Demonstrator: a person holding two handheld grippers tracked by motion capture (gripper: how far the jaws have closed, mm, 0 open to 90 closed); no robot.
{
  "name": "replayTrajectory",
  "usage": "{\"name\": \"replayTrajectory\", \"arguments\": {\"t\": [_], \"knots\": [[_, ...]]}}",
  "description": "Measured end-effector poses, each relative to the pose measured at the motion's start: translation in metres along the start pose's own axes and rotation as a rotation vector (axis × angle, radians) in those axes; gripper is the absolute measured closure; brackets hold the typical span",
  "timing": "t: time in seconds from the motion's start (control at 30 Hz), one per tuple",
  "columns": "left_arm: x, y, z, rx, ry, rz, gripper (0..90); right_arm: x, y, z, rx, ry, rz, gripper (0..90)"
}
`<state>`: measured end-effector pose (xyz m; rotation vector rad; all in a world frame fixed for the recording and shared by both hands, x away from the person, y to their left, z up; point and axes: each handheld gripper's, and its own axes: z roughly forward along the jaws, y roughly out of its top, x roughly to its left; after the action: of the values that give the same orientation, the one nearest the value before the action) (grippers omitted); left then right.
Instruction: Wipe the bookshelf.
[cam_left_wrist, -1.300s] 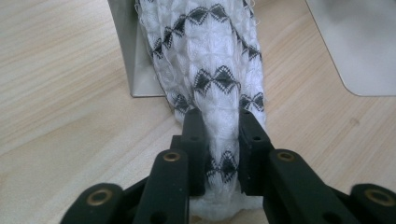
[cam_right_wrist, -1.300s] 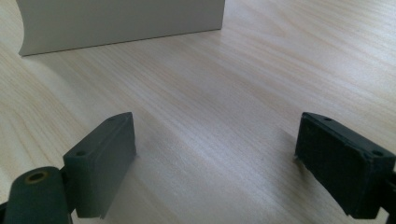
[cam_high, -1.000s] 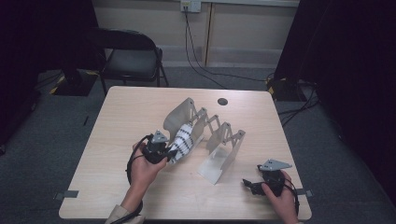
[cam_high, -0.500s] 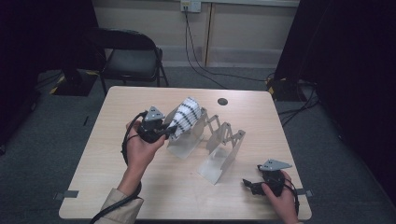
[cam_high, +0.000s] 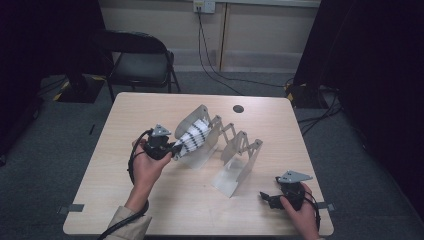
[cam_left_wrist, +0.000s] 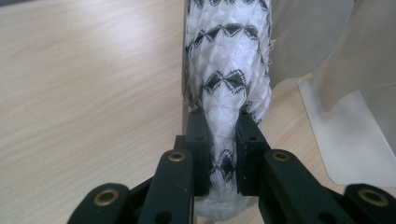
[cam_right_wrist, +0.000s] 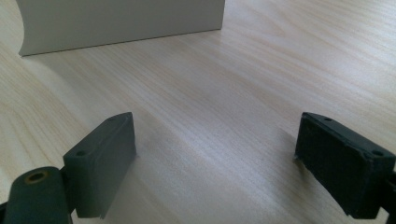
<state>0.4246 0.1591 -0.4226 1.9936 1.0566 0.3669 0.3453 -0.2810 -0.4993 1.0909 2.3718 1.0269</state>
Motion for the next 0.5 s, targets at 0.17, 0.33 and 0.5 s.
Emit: {"name": "replayTrajectory", "arguments": {"t": [0.17,0.33,0.5], "knots": [[0.002,-0.009,0.005,0.021,-0.004,-0.008,79.1,0.000,0.000,0.000,0.000,0.000,0.000,11.5],[0.003,-0.023,0.014,0.045,0.000,-0.023,79.1,0.000,0.000,0.000,0.000,0.000,0.000,11.5],[0.004,-0.034,0.020,0.068,-0.007,-0.034,79.1,0.000,0.000,0.000,0.000,0.000,0.000,11.5]]}}
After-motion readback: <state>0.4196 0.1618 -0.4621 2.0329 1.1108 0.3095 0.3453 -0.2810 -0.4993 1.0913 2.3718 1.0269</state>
